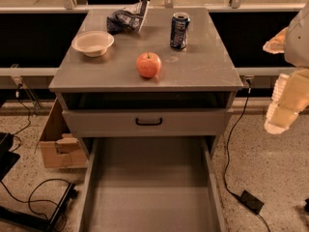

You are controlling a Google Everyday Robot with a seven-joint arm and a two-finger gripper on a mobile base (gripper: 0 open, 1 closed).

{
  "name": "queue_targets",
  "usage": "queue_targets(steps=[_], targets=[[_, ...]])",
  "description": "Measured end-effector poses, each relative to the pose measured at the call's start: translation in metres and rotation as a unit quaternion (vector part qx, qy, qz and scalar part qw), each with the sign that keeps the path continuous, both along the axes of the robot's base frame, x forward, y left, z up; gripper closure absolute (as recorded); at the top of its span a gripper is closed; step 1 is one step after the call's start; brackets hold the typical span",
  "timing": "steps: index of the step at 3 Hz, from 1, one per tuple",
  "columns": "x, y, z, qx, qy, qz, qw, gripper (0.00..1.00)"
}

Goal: Place apple into middle drawer

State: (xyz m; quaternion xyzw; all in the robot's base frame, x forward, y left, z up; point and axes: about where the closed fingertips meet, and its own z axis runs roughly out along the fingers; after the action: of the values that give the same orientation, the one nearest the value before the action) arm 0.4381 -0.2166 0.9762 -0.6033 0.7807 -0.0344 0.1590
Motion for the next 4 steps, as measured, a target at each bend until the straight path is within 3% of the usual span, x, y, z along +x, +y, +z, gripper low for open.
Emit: queue_targets(steps=[1, 2, 3, 4], targets=[[0.000, 0.000, 0.000, 0.000, 0.000, 0.000, 1.0000, 0.00], [0.016, 0.000, -0.004, 0.044, -0.024, -0.005, 0.9988, 0.00], [0.056, 0.003, -0.031, 0.156, -0.062, -0.007, 0.9858, 0.00], [0.105, 0.024, -0.055, 0.268, -0.101, 0.008, 0.9581, 0.00]])
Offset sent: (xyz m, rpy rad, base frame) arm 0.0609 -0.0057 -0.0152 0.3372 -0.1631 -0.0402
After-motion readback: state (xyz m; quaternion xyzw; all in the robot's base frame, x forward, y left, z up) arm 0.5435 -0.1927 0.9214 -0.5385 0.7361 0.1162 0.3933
